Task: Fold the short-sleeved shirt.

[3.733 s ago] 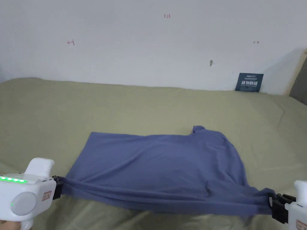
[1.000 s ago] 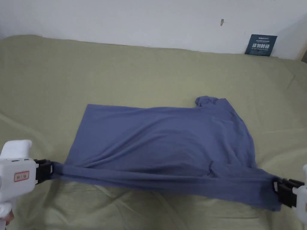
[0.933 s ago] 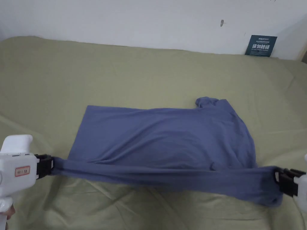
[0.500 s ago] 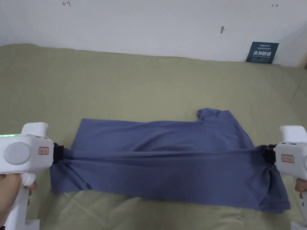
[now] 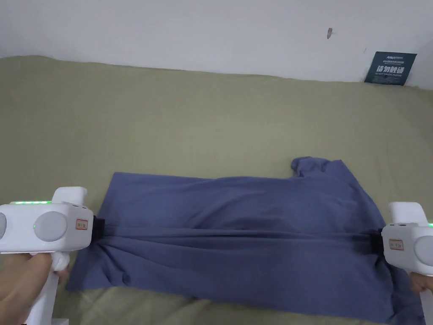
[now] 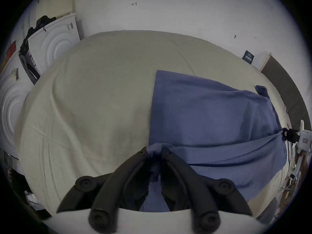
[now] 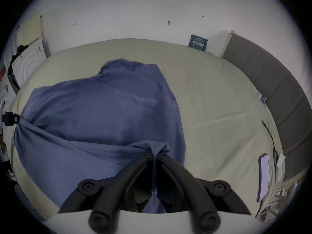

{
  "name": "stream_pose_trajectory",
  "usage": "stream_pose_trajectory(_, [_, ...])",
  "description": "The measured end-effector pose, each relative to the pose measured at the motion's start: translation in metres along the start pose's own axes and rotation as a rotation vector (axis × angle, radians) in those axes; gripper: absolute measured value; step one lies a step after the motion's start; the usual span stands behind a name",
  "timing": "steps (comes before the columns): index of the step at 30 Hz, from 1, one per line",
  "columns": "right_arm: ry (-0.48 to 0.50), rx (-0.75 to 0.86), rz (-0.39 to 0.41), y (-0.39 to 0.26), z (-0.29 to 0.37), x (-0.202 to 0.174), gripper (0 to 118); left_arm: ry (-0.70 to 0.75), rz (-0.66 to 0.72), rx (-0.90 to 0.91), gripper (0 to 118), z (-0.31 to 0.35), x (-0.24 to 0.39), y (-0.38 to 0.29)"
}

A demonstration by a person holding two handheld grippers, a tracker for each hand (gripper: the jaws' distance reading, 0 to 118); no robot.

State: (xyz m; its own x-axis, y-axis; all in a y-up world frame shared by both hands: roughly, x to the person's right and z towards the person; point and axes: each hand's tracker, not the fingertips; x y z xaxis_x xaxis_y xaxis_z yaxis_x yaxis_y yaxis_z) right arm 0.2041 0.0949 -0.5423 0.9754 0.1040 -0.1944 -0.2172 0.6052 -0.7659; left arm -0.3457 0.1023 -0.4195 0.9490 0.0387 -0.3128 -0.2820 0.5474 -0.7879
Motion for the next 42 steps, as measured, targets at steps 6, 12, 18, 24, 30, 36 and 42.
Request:
stream_pose_trajectory(6, [0.018,0.032,-0.052,0.004,0.014,0.007,9,-0.011,0.008,0.040,27,0.009,-0.001,0.010])
stream_pose_trajectory(12, [0.032,0.057,-0.140,0.000,0.030,0.012,108,-0.024,0.020,0.068,110,0.028,0.003,-0.005])
stream_pose_trajectory(18, [0.016,0.116,-0.121,-0.039,0.102,0.011,67,0.015,0.020,0.096,44,0.062,-0.019,-0.031])
stream_pose_trajectory(24, [0.028,0.113,-0.148,-0.084,0.114,0.027,0,-0.058,0.052,0.025,0,0.067,-0.016,-0.056])
stream_pose_trajectory(30, [0.027,0.063,-0.167,-0.103,0.108,0.037,0,-0.029,0.013,0.002,107,0.058,0.000,-0.069])
stream_pose_trajectory(36, [0.054,0.039,-0.179,-0.106,0.092,0.036,1,0.032,0.012,-0.026,71,0.024,-0.002,-0.075])
stream_pose_trajectory(42, [0.085,0.022,-0.205,-0.097,0.072,0.032,92,-0.049,-0.021,0.001,5,0.049,0.001,-0.075])
